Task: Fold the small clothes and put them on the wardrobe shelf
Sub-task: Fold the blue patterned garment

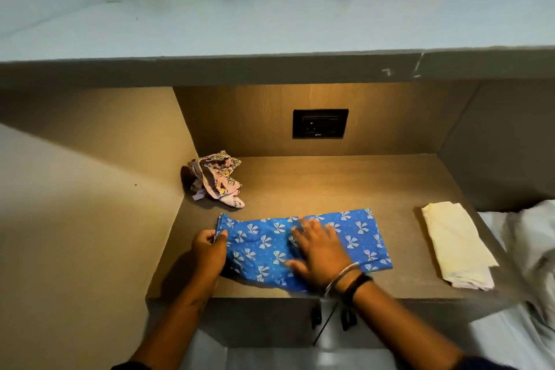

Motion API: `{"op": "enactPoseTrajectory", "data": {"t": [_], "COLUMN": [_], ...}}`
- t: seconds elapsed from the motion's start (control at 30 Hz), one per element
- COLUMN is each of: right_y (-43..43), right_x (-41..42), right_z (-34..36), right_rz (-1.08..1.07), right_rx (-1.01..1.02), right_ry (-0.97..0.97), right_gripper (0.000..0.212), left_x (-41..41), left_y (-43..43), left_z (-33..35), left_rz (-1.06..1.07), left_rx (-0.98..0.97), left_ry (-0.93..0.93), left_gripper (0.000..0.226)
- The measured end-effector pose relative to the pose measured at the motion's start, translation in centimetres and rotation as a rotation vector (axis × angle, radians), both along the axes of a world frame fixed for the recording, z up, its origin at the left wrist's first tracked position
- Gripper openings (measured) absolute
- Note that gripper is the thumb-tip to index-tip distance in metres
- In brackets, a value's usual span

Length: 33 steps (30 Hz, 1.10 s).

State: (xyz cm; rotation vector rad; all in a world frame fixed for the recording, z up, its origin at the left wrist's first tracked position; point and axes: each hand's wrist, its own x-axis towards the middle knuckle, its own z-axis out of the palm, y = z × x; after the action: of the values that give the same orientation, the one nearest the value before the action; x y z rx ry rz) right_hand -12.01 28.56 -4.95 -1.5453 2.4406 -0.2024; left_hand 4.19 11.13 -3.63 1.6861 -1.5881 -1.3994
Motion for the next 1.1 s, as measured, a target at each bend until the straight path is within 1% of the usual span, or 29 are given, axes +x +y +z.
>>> {"op": "enactPoseTrajectory", "data": {"t": [0.03, 0.1, 0.17, 0.2, 0.33, 0.37, 0.43, 0.47, 0.5, 0.53, 0.6, 0.63, 0.67, 0.73, 0.77, 0.8, 0.87, 0.9, 0.93, 0.97, 1.03, 1.07, 1.1], "right_y": [-0.3, -0.7, -0.8, -0.7, 1.2, 2.1, 4.1, 5.1, 6.3, 7.5, 9.7, 10.6, 11.4, 12.2, 12.2, 11.8, 10.1, 8.9, 7.5, 6.0, 3.2, 2.0, 0.9], "right_x": [1.7, 3.7, 4.2, 4.0, 1.8, 1.2, -0.1, -0.7, -1.2, -1.6, -2.1, -2.1, -2.1, -2.0, -1.9, -1.6, -0.4, 0.3, 1.2, 1.9, 3.7, 4.4, 5.0], "right_z": [-1.0, -2.8, -3.5, -3.4, -1.7, -1.3, -0.7, -0.5, -0.4, -0.3, -0.1, 0.0, 0.0, -0.2, -0.2, -0.3, -0.2, 0.1, 0.2, 0.3, 0.2, -0.1, -0.5], "right_rz": [0.044, 0.036, -0.004, -0.02, -0.114, -0.169, -0.342, -0.458, -0.573, -0.66, -0.727, -0.743, -0.754, -0.745, -0.717, -0.658, -0.459, -0.354, -0.267, -0.198, -0.085, -0.052, -0.042], "right_rx": [0.076, 0.16, 0.129, 0.09, -0.174, -0.251, -0.405, -0.478, -0.549, -0.628, -0.79, -0.836, -0.853, -0.783, -0.706, -0.613, -0.431, -0.36, -0.311, -0.274, -0.194, -0.142, -0.088], "right_ry": [-0.023, -0.03, -0.027, -0.058, -0.28, -0.323, -0.414, -0.475, -0.54, -0.59, -0.593, -0.567, -0.536, -0.476, -0.441, -0.398, -0.268, -0.2, -0.142, -0.095, -0.015, 0.024, 0.058], "right_gripper": [0.082, 0.084, 0.083, 0.082, 0.078, 0.074, 0.061, 0.055, 0.051, 0.048, 0.037, 0.032, 0.032, 0.047, 0.052, 0.053, 0.06, 0.066, 0.071, 0.075, 0.081, 0.085, 0.088], "left_x": [-0.2, -0.8, -1.7, -2.2, -4.8, -5.6, -7.4, -8.1, -8.9, -9.4, -9.9, -9.8, -9.6, -9.1, -8.8, -8.6, -8.3, -8.2, -8.2, -8.5, -8.7, -8.8, -8.9], "left_y": [0.0, -0.1, 0.1, 0.5, 3.7, 5.0, 7.9, 9.3, 10.8, 12.1, 14.1, 14.6, 14.9, 14.2, 13.3, 11.9, 8.5, 6.8, 5.3, 4.4, 3.5, 3.1, 2.9], "left_z": [0.1, 0.8, 2.1, 2.9, 5.3, 5.5, 5.4, 4.9, 4.3, 3.6, 2.2, 1.5, 1.1, 0.8, 0.8, 0.8, 0.9, 0.9, 0.9, 1.0, 1.4, 1.3, 1.3], "left_rz": [0.004, 0.027, 0.042, 0.04, -0.038, -0.07, -0.165, -0.232, -0.303, -0.373, -0.444, -0.434, -0.403, -0.282, -0.209, -0.148, -0.1, -0.117, -0.144, -0.178, -0.287, -0.338, -0.374], "left_rx": [-0.031, -0.106, -0.211, -0.269, -0.502, -0.545, -0.587, -0.584, -0.553, -0.498, -0.418, -0.418, -0.429, -0.422, -0.403, -0.379, -0.312, -0.244, -0.147, -0.033, 0.161, 0.218, 0.246], "left_ry": [-0.019, -0.02, 0.016, 0.037, 0.044, 0.043, 0.025, -0.004, -0.044, -0.101, -0.174, -0.155, -0.101, 0.019, 0.034, 0.008, -0.136, -0.216, -0.255, -0.244, -0.148, -0.142, -0.154], "left_gripper": [0.024, 0.02, 0.009, 0.007, 0.021, 0.021, 0.013, 0.006, 0.007, 0.019, 0.037, 0.04, 0.04, 0.036, 0.033, 0.031, 0.037, 0.044, 0.05, 0.053, 0.042, 0.031, 0.026]}}
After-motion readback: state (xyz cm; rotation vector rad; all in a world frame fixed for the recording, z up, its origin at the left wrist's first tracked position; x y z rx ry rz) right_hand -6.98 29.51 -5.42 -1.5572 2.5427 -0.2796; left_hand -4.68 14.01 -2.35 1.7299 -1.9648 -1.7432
